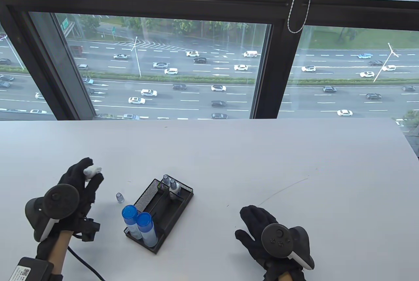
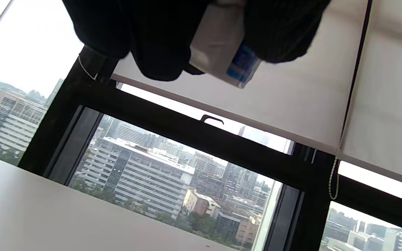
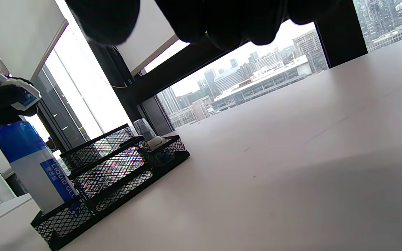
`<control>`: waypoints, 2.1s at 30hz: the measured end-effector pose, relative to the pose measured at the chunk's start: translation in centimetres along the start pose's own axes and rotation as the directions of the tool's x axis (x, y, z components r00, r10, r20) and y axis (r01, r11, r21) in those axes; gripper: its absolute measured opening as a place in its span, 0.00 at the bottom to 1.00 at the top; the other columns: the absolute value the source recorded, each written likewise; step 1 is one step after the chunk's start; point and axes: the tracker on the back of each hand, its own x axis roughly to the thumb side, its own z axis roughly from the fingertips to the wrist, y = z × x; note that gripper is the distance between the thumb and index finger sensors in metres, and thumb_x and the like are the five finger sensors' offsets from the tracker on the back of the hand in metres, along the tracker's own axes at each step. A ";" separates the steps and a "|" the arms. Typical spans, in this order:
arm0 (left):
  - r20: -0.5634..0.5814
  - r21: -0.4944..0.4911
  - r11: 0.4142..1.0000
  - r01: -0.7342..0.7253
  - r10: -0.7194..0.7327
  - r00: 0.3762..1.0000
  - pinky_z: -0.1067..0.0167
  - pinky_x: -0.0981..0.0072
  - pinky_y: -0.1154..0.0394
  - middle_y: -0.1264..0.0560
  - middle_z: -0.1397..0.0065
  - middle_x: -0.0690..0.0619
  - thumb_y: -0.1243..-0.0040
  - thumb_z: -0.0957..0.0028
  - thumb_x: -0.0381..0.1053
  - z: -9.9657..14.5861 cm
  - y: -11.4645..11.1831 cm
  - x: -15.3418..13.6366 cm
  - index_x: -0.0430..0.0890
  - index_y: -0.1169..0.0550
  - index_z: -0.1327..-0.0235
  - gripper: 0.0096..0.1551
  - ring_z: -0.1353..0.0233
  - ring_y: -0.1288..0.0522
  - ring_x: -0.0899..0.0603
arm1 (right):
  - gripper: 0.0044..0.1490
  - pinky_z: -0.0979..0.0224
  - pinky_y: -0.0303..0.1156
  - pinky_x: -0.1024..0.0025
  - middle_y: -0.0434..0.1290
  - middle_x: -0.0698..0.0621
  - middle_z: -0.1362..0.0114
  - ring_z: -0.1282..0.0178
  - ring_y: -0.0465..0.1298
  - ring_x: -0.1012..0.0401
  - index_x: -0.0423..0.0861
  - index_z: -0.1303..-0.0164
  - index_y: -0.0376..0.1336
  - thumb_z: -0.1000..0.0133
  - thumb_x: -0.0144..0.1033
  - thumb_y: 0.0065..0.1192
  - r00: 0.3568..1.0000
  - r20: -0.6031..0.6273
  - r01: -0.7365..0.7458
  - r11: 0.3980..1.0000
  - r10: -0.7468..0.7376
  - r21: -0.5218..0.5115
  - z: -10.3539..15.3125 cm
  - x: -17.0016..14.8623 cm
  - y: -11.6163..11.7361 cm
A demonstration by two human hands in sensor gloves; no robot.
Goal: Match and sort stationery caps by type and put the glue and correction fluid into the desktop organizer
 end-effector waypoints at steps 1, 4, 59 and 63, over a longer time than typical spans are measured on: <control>0.045 -0.005 0.997 -0.073 0.073 0.996 0.30 0.43 0.27 0.27 0.22 0.50 0.42 0.41 0.63 0.2 0.4 2.0 0.51 0.33 0.22 0.36 0.24 0.22 0.40 | 0.43 0.19 0.52 0.38 0.55 0.41 0.15 0.16 0.57 0.42 0.47 0.18 0.54 0.42 0.53 0.55 1.000 0.003 0.001 1.000 -0.001 -0.007 0.1 0.1 -0.1; 0.138 -0.065 0.976 -0.209 0.216 0.967 0.31 0.43 0.27 0.26 0.22 0.49 0.41 0.41 0.62 0.7 0.6 6.8 0.51 0.32 0.22 0.35 0.25 0.21 0.40 | 0.44 0.19 0.52 0.38 0.55 0.41 0.15 0.16 0.56 0.42 0.47 0.17 0.53 0.42 0.53 0.55 1.000 0.018 0.017 1.000 -0.016 -0.025 0.4 0.5 -0.3; 0.396 -0.359 0.927 -0.109 0.258 0.881 0.34 0.45 0.24 0.23 0.24 0.48 0.50 0.36 0.65 8.8 -9.4 22.8 0.51 0.29 0.22 0.33 0.30 0.18 0.41 | 0.37 0.32 0.73 0.47 0.74 0.44 0.31 0.40 0.81 0.52 0.50 0.30 0.64 0.48 0.53 0.68 0.954 0.077 0.299 0.916 -0.289 -0.266 1.8 1.3 -0.3; 0.383 -0.216 0.973 -0.088 0.167 0.908 0.33 0.45 0.25 0.24 0.23 0.48 0.50 0.37 0.67 7.5 -6.2 21.1 0.51 0.29 0.21 0.35 0.29 0.18 0.41 | 0.38 0.32 0.73 0.48 0.75 0.45 0.33 0.41 0.81 0.52 0.51 0.27 0.61 0.47 0.51 0.68 0.944 0.067 0.329 0.906 -0.323 -0.267 1.7 0.6 -0.6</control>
